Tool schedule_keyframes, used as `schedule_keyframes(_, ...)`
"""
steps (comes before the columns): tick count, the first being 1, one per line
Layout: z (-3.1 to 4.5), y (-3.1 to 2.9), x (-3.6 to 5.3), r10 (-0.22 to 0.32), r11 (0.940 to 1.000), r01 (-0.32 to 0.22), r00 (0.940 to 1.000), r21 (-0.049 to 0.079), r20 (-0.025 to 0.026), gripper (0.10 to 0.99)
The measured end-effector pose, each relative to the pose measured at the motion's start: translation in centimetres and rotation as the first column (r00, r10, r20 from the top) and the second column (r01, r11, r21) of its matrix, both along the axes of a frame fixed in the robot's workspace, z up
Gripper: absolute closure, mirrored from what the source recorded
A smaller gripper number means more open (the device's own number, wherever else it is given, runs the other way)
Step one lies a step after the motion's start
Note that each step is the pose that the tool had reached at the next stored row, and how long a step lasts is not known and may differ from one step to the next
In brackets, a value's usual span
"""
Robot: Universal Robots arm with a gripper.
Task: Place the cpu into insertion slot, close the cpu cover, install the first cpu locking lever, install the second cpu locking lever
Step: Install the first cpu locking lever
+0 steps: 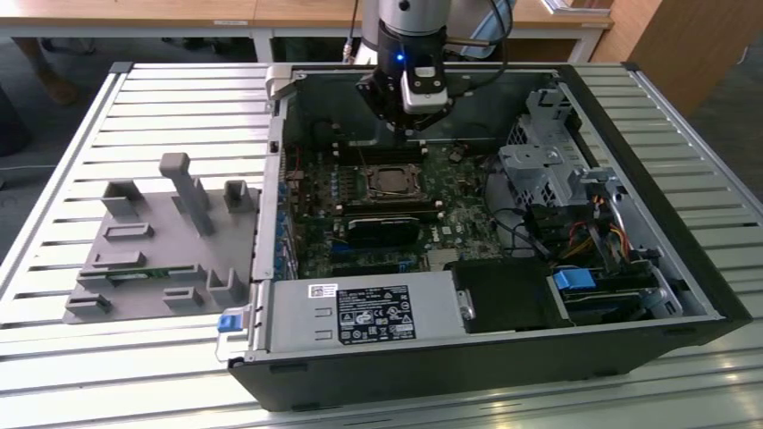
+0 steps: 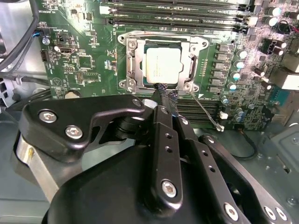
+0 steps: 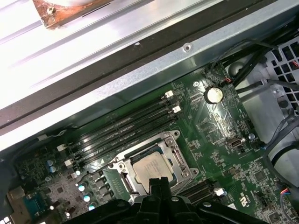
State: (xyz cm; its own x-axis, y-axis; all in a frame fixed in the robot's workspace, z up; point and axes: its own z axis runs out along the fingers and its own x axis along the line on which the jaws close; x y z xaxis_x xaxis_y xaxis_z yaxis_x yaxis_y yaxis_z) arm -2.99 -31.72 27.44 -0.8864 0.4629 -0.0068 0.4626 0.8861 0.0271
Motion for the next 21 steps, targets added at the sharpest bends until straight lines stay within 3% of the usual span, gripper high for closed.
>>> schedule_keyframes(21, 0.0, -0.03, -0.02, 0.07, 0.9976, -0.07, 0.9976, 0.0, 0.0, 0.98)
